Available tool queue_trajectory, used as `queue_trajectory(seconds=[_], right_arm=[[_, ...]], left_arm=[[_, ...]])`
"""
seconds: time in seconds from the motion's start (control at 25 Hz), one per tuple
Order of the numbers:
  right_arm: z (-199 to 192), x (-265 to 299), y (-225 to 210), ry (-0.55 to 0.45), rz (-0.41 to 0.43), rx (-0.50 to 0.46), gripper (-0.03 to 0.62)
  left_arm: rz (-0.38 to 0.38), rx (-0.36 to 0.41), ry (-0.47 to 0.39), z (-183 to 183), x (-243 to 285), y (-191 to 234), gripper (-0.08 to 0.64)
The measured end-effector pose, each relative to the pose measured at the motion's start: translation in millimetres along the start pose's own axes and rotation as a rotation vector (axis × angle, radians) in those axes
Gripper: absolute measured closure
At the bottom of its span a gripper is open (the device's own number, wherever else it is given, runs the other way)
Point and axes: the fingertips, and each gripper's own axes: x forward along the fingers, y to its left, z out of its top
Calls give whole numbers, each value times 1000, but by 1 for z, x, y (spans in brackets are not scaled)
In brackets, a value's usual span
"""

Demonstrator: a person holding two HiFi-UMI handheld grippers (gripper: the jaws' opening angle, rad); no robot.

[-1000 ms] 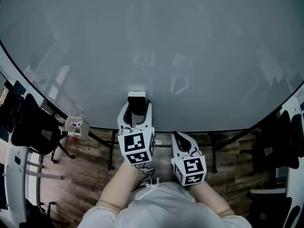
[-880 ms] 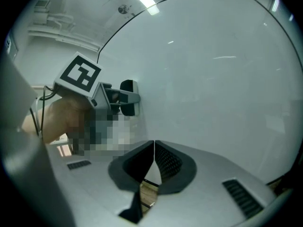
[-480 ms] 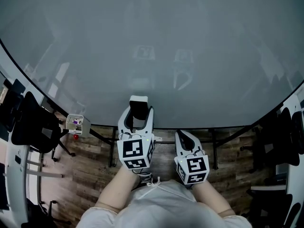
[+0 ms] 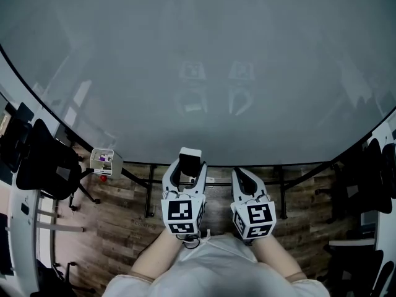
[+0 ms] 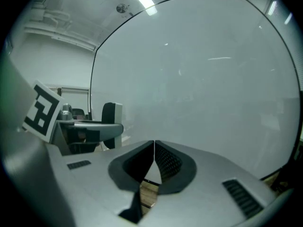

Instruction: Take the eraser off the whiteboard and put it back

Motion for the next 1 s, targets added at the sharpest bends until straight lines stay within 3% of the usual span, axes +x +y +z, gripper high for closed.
queue_trajectory(seconds=[0.16,0.4,0.56,0.72,1.0], right_arm=[[5,3,7,-10,1,-5,565],[9,4,13,-27,-4,-11,565],[9,3,17,-29,-5,-12,565],[10,4,18,-34,-10,-11,565],[11,2,18,-41,-14,-14,565]], left_arm=[[-8,31,-1,-5,-5,-4,301],[-72,16,6,-12,-8,-18,301],[-52,-8,-1,-3,-10,-10,301],[-43,29,-41,1,-10,-7,301],[-57,-41,-18,-3,-6,-6,301]])
